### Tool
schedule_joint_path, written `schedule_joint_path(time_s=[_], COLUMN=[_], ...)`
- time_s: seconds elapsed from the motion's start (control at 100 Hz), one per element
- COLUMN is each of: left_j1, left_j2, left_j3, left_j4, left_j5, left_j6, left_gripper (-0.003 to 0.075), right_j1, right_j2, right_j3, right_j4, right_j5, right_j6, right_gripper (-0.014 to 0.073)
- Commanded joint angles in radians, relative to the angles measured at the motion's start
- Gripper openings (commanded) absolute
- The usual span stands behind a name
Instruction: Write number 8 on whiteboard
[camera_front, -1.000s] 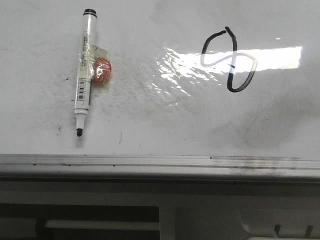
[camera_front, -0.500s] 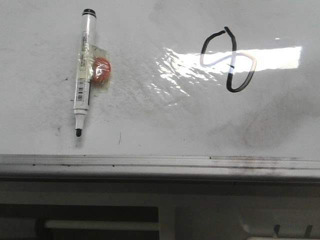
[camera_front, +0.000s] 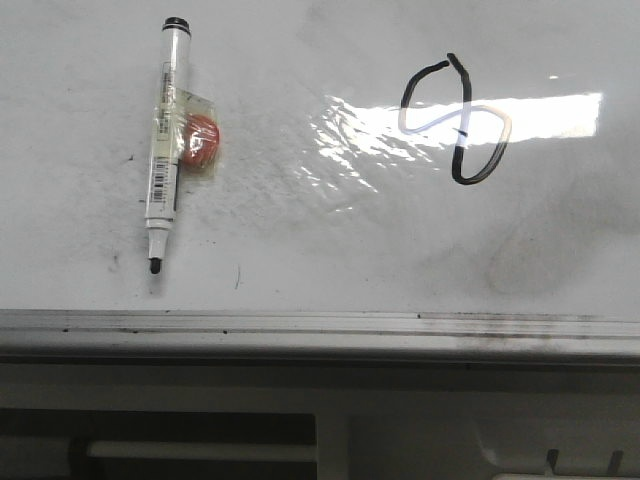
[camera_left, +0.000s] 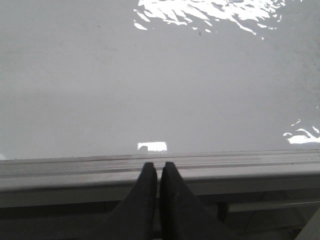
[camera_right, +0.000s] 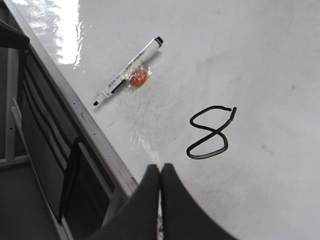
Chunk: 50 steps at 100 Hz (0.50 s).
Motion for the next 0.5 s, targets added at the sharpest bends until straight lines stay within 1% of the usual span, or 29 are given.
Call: schedule_joint_path(time_s=[0.0, 0.06, 0.08, 0.1, 0.15, 0.18, 0.2, 0.23, 0.27, 0.3, 0.35, 0.47, 0.48, 0.49], left_j1=[0.003, 0.003, 0.003, 0.003, 0.003, 0.003, 0.003, 0.003, 0.003, 0.003, 0.003, 0.003, 0.003, 0.003], left_j2=[-0.027, -0.027, -0.027, -0.027, -0.027, -0.027, -0.027, -0.027, -0.027, -0.027, -0.027, -0.027, -0.027, -0.027], left_j3=[0.039, 0.039, 0.039, 0.039, 0.039, 0.039, 0.039, 0.039, 0.039, 0.039, 0.039, 0.039, 0.039, 0.039], left_j4=[-0.012, -0.012, -0.012, -0.012, -0.012, -0.012, -0.012, -0.012, -0.012, -0.012, -0.012, -0.012, -0.012, -0.012], left_j5=[-0.036, -0.036, -0.036, -0.036, -0.036, -0.036, -0.036, -0.036, -0.036, -0.036, -0.036, -0.036, -0.036, -0.036], left_j6=[-0.009, -0.009, -0.009, -0.009, -0.009, -0.009, -0.009, -0.009, -0.009, -0.009, -0.009, -0.009, -0.009, -0.009], left_gripper=[-0.0020, -0.0020, -0.0020, -0.0020, -0.0020, -0.0020, -0.0020, -0.0020, -0.0020, -0.0020, -0.0020, -0.0020, -0.0020, -0.0020], right_j1=[-0.011, -0.021, -0.029, -0.043, -0.069, -0.094, -0.105, -0.134, -0.170, -0.195, -0.236, -0.312, -0.316, -0.324], right_j2=[0.021, 0.025, 0.025, 0.025, 0.025, 0.025, 0.025, 0.025, 0.023, 0.018, 0.005, -0.038, -0.041, -0.048], right_j3=[0.005, 0.039, 0.053, 0.070, 0.094, 0.112, 0.119, 0.139, 0.167, 0.188, 0.232, 0.345, 0.345, 0.345], right_j4=[0.002, -0.041, -0.063, -0.121, -0.230, -0.332, -0.390, -0.463, -0.551, -0.589, -0.626, -0.653, -0.656, -0.658], right_j5=[-0.137, -0.199, -0.217, -0.232, -0.239, -0.237, -0.237, -0.240, -0.255, -0.265, -0.303, -0.383, -0.380, -0.346], right_j6=[0.015, 0.086, 0.133, 0.206, 0.331, 0.449, 0.498, 0.612, 0.716, 0.757, 0.785, 0.785, 0.785, 0.785], right_gripper=[-0.0063, -0.0063, -0.0064, -0.0063, -0.0063, -0.0063, -0.0063, -0.0063, -0.0064, -0.0063, -0.0063, -0.0063, -0.0063, -0.0063])
